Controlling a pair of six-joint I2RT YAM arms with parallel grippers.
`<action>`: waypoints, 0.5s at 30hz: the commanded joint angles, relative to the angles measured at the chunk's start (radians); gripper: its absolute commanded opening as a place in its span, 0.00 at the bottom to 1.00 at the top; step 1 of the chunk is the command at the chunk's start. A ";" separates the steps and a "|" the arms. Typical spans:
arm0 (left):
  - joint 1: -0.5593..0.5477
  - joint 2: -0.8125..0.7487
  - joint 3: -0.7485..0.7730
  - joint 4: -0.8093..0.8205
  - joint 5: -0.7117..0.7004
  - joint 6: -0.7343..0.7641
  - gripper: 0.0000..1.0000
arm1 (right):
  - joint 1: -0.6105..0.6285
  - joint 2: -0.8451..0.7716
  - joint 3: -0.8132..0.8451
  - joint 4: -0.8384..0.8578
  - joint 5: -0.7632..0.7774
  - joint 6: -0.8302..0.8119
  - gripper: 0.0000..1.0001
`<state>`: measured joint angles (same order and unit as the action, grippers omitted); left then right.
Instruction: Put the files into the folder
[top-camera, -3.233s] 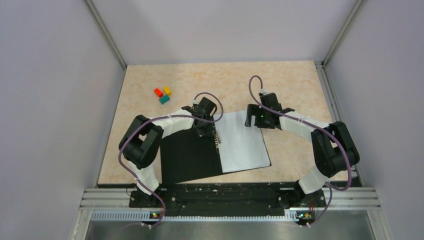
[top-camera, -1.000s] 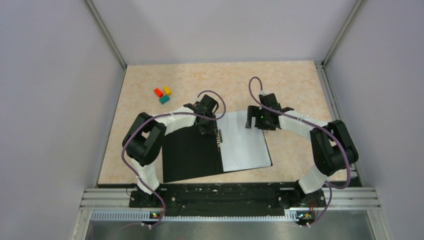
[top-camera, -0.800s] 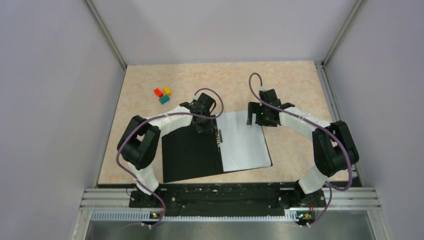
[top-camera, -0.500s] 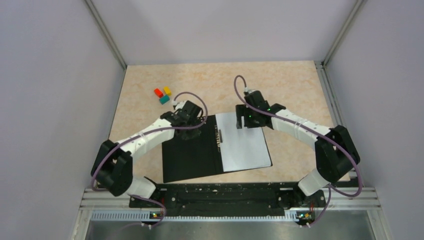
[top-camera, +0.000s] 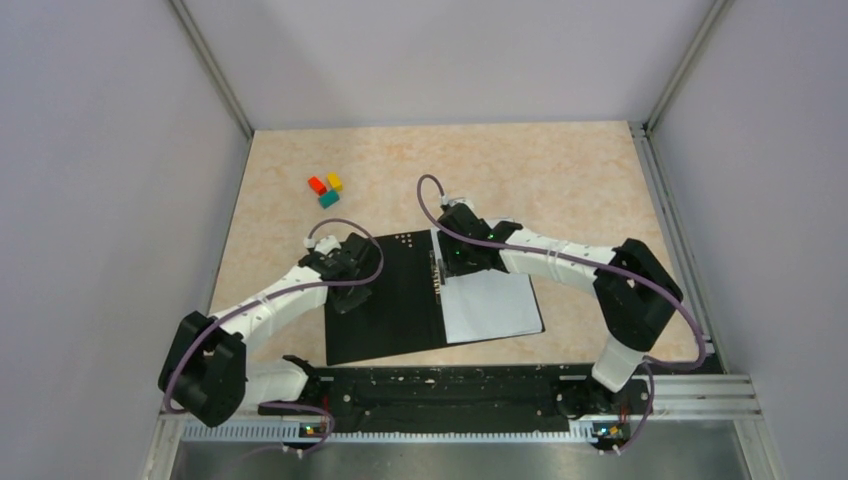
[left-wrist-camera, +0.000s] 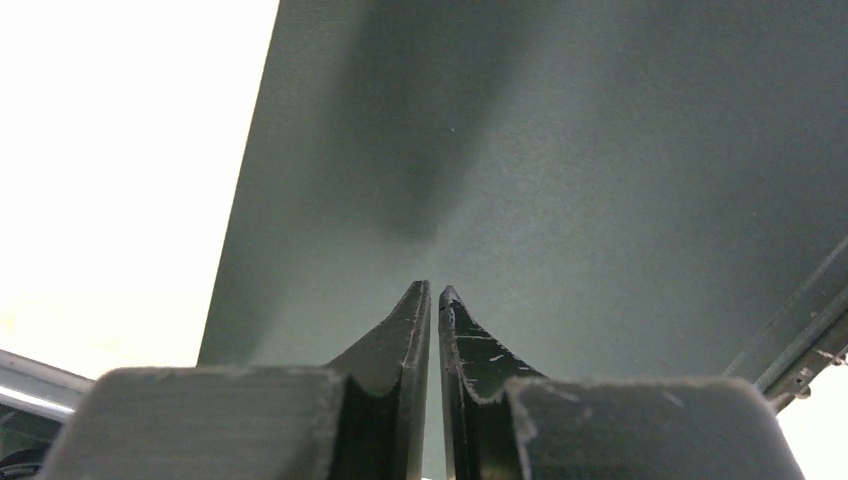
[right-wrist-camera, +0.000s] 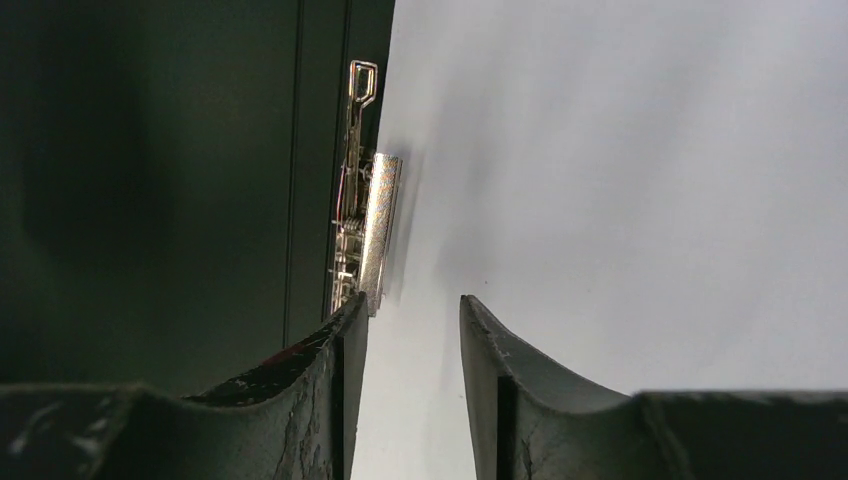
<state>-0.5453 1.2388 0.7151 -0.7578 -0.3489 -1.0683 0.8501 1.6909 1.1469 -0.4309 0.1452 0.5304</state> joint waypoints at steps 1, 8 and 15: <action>0.027 0.017 -0.026 0.035 -0.014 -0.027 0.12 | 0.019 0.035 0.061 0.033 0.038 0.027 0.38; 0.050 0.054 -0.061 0.064 -0.012 -0.051 0.09 | 0.030 0.066 0.064 0.047 0.034 0.034 0.37; 0.076 0.091 -0.073 0.078 0.010 -0.067 0.05 | 0.054 0.095 0.082 0.052 0.042 0.039 0.36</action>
<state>-0.4843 1.3033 0.6521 -0.7021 -0.3458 -1.1091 0.8791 1.7676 1.1667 -0.4088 0.1650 0.5552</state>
